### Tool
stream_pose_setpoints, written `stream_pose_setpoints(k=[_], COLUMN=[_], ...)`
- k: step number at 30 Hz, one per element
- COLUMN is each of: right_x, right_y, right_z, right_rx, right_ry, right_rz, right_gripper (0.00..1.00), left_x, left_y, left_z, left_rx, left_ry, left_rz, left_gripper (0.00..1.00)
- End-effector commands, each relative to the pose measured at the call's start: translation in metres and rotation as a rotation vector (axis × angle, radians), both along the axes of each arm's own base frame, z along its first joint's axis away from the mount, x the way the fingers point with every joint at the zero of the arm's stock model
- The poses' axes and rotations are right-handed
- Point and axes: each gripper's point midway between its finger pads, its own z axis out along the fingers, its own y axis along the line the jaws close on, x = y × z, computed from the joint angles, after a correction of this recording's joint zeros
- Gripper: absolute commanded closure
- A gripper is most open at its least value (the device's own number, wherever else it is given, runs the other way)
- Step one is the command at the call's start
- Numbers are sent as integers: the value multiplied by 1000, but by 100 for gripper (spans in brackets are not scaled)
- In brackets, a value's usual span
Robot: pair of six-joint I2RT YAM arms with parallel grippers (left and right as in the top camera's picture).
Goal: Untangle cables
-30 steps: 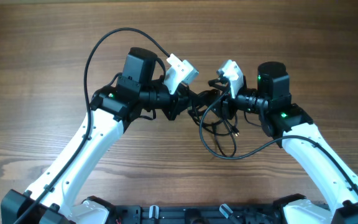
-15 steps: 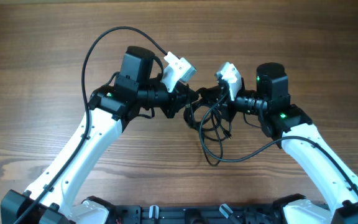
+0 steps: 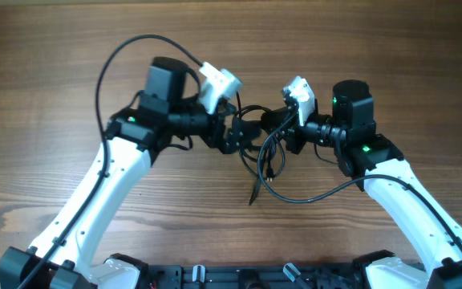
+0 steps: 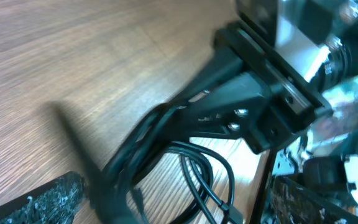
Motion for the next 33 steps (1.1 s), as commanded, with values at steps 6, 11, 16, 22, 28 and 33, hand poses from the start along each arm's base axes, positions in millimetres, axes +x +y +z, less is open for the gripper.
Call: stream_pose_setpoints(k=[6, 11, 16, 22, 28, 33], right_x=[-1, -21, -39, -53, -62, -68], right_y=[5, 19, 26, 28, 28, 29], right_z=[15, 38, 54, 60, 64, 68], right_rx=[40, 124, 192, 228, 252, 270], right_ry=[-107, -217, -284, -319, -340, -382], right_rz=[95, 268, 399, 485, 540, 584], right_gripper=[96, 96, 96, 96, 96, 96], left_x=[13, 21, 27, 51, 65, 56], left_y=[39, 49, 56, 70, 88, 90], left_z=[28, 27, 22, 25, 56, 42], left_rx=[-127, -122, -84, -70, -219, -170], left_ry=[28, 32, 20, -3, -13, -4], left_rz=[82, 124, 167, 293, 329, 297], left_gripper=[0, 0, 0, 0, 0, 0])
